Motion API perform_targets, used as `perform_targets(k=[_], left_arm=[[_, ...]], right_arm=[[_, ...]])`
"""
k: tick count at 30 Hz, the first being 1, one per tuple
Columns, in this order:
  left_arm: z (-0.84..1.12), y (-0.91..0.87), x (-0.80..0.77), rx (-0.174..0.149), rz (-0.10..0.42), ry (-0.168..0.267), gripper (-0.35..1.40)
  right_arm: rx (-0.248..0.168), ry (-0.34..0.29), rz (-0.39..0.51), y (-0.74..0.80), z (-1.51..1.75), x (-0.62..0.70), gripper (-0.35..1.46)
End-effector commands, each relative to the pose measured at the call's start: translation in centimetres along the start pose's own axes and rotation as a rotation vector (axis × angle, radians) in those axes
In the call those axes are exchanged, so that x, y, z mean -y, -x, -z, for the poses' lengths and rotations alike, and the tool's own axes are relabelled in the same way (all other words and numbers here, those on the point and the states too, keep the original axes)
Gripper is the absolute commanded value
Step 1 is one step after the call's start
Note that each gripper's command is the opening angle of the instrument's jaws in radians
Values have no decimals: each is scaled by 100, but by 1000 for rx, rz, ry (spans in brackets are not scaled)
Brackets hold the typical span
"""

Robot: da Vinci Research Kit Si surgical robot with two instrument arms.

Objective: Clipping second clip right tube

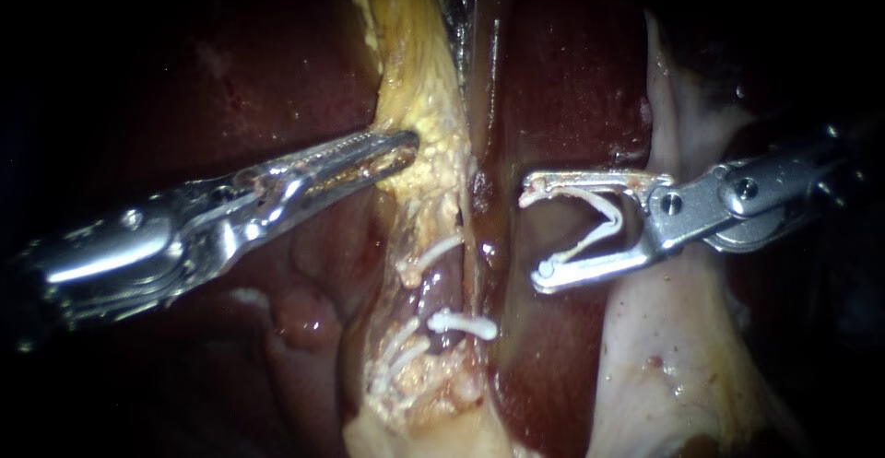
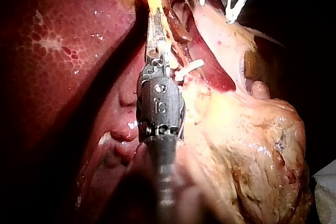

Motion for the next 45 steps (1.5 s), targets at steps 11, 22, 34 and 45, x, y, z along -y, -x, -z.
perform_targets(k=[11,22,34,45], left_arm=[[71,30,1,23,14,-2,-35],[118,54,14,60,31,2,-35],[128,57,28,68,32,2,-35],[129,57,31,69,27,3,-35]], right_arm=[[28,-12,-155,50,-41,13,60],[89,-52,-409,115,-93,22,60],[100,-45,-426,121,-126,11,59],[103,-74,-499,121,-139,12,50]])
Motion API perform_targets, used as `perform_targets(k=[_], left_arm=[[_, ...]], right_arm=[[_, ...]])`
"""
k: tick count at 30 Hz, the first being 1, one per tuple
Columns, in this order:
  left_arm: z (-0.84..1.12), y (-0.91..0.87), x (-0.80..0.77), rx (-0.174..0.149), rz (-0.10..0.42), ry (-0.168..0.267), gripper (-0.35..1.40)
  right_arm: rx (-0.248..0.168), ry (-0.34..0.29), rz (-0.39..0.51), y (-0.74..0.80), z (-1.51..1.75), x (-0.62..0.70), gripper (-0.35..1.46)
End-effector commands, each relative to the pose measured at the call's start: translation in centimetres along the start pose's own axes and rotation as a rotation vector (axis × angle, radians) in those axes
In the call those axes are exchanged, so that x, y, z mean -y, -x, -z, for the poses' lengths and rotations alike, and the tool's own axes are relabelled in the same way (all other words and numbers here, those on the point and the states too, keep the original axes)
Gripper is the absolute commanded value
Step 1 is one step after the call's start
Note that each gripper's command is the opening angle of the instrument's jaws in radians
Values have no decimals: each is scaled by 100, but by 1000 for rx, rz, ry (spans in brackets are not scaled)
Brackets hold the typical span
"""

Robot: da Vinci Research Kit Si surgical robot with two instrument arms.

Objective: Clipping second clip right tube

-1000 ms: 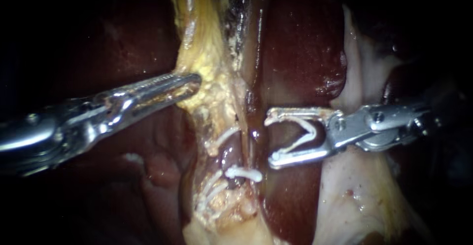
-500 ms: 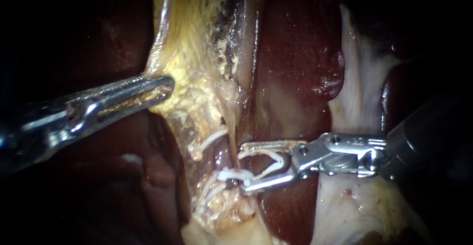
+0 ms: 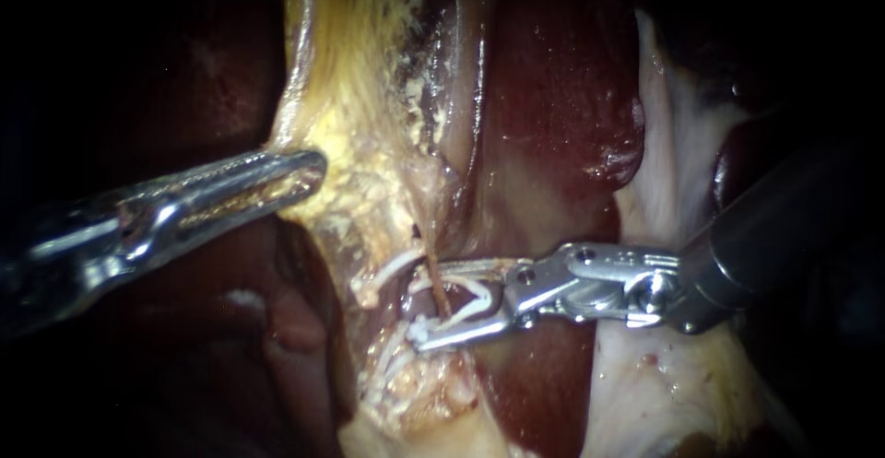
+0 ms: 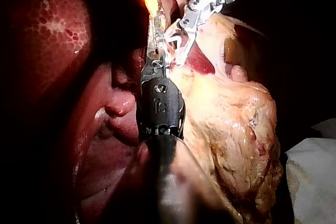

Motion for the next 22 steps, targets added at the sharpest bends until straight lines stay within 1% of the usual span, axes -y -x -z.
perform_targets(k=[1,2,3,4,5,10,22], left_arm=[[0,0,0,0,0,0,-35],[0,0,0,0,0,1,-35],[0,0,0,0,0,0,-35],[0,0,0,0,0,1,-35],[0,0,0,0,0,1,-35],[0,0,1,0,0,1,-35],[0,1,1,0,0,3,-35]], right_arm=[[3,-4,-33,0,3,2,43],[4,-9,-55,1,6,3,29],[13,-12,-79,3,11,4,2],[23,-6,-86,3,14,5,-19],[28,5,-88,2,17,5,-35],[26,26,-93,-4,22,5,-35],[24,29,-104,-2,21,4,-35]])
